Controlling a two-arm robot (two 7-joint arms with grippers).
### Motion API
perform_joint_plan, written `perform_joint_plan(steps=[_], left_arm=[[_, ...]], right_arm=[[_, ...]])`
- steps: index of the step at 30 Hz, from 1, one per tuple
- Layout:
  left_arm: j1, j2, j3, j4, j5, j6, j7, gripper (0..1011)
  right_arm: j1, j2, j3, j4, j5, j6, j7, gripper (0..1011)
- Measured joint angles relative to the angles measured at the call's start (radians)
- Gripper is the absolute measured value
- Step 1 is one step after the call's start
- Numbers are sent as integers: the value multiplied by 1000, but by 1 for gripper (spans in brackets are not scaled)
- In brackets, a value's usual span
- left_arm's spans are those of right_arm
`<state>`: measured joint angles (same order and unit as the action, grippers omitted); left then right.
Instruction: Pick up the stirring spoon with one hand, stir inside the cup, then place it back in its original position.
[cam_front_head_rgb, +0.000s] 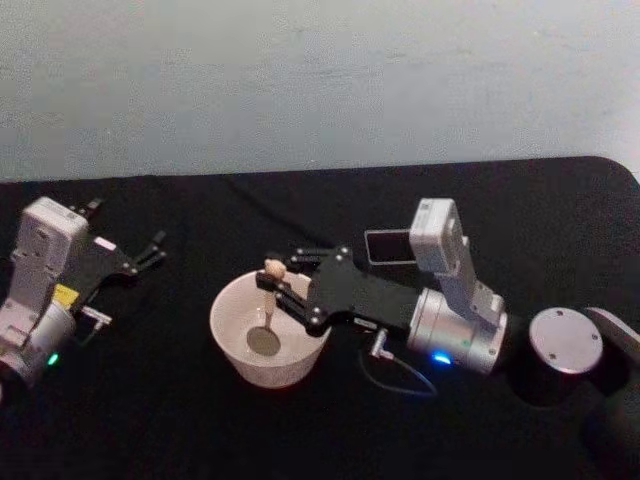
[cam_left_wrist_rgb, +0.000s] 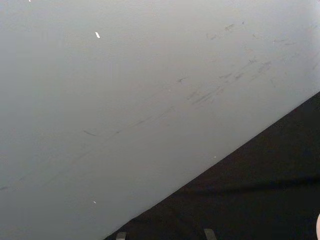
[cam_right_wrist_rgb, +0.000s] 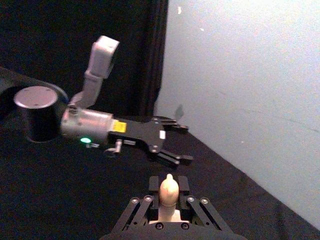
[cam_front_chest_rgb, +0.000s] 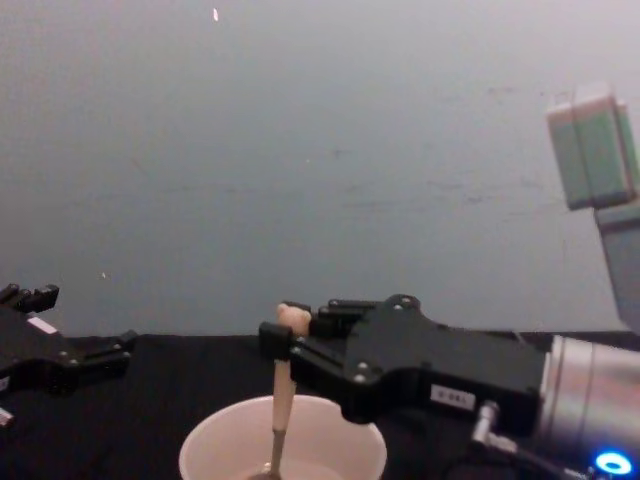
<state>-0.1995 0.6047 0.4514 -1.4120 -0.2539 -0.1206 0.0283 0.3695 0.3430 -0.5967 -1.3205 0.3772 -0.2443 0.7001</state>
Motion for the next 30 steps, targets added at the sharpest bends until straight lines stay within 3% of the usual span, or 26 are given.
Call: perform_joint_plan(steps=[6,19,30], left_arm=[[0,0,0,0,0,0,0,1001],[0,0,0,0,0,0,0,1001],[0,0,0,0,0,0,0,1001]], right_arm=[[23,-26,12,40,-16,-2,-40,215],[27,-33,33,56,-31,-2,-61,215],[-6,12,58,13,-36,-13,-56,215]])
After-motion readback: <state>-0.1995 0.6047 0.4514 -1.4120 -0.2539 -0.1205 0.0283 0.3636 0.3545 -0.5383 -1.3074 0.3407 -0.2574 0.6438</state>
